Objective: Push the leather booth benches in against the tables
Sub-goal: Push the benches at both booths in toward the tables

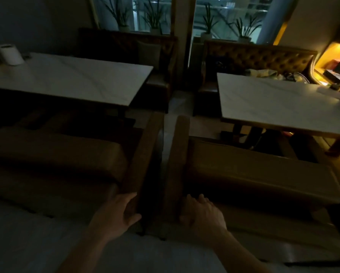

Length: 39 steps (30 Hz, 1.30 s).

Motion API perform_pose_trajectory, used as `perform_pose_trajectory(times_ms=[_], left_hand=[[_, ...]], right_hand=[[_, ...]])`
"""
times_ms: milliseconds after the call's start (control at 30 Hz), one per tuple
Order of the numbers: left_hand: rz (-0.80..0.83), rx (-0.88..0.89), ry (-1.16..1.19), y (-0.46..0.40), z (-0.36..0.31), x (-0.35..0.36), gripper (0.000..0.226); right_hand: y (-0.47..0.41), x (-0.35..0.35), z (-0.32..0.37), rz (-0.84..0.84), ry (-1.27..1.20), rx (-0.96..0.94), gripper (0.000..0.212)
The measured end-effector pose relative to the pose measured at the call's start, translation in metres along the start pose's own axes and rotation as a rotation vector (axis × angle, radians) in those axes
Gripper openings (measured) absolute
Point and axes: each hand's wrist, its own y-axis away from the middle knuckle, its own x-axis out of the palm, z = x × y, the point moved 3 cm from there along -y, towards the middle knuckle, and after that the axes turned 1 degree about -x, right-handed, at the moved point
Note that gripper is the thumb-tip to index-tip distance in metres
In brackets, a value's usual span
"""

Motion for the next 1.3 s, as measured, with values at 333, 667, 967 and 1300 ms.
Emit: perform_pose_trajectory(times_ms=[333,667,967,1300], left_hand=[[-0.150,-0.141,0.006,0.010,0.169,-0.061,0.077],[-0.106,-0.219,-0.147,-0.046,0.329,-0.133,0.080],[-0.039,-0.189,-0.264,-0.095,0.443,-0.189,0.077],[0.006,-0.095,-0.309,-0.136,0.567,-0.211,0.094]], right_hand=[[-0.066,0.048,0.203,0.031,0.071,-0.198,0.072],[-0.152,0.112,0.362,0.047,0.012,-0.238,0.061],[-0.198,0.151,0.428,0.046,0.075,-0.122,0.071],[-0.232,0.195,0.488,0.035,0.066,0.251,0.101]])
